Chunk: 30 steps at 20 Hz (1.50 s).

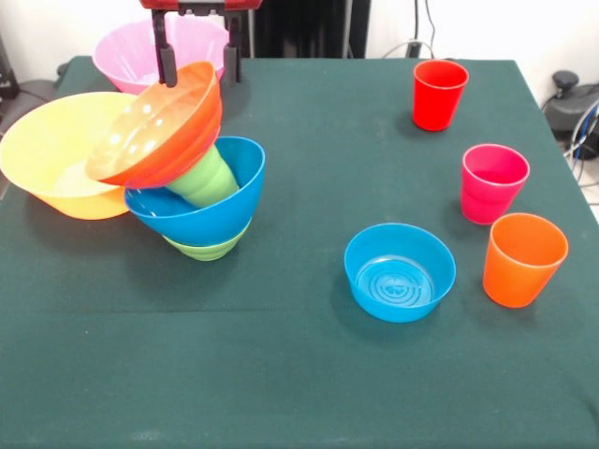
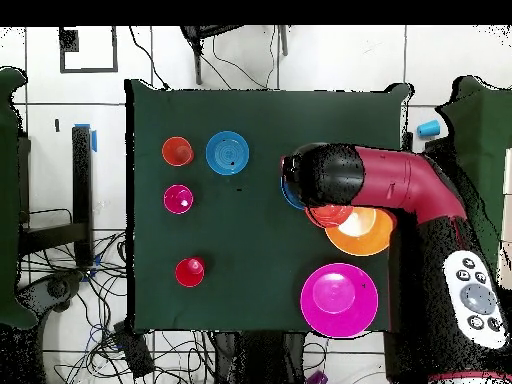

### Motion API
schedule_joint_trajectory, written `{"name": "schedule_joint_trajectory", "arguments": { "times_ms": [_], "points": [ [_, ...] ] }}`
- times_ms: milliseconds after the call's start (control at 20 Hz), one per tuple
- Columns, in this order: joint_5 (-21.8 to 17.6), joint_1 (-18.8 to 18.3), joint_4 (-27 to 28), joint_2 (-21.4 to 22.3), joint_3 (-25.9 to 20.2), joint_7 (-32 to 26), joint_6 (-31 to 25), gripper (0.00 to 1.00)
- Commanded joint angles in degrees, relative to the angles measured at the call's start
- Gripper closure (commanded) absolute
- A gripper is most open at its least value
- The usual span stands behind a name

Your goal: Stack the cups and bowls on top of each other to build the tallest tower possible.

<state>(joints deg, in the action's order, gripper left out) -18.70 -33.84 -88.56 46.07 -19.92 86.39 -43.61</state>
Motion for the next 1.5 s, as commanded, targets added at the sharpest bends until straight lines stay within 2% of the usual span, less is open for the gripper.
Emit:
{"name": "schedule_joint_trajectory", "arguments": {
  "times_ms": [50, 250, 850, 1100, 1150, 1250, 1500],
  "points": [
    [-1.0, -0.8, -1.8, -2.9, -4.4, -5.4, -1.2, 0.0],
    [-1.3, -1.1, -2.1, -3.4, -4.9, -5.3, -0.6, 0.0],
    [-3.9, 0.3, -2.9, -6.8, -4.2, -1.6, 5.8, 0.0],
    [-3.3, -0.4, -3.2, -7.9, -4.3, -3.0, 3.5, 0.0],
    [-4.4, 0.3, -2.1, -8.5, -3.0, -3.2, 1.2, 0.0],
    [-5.7, 0.8, -1.1, -9.2, -1.8, -3.3, 0.3, 0.0],
    [-6.6, 2.2, 0.8, -10.0, 0.3, -2.4, -3.1, 0.0]
  ]
}}
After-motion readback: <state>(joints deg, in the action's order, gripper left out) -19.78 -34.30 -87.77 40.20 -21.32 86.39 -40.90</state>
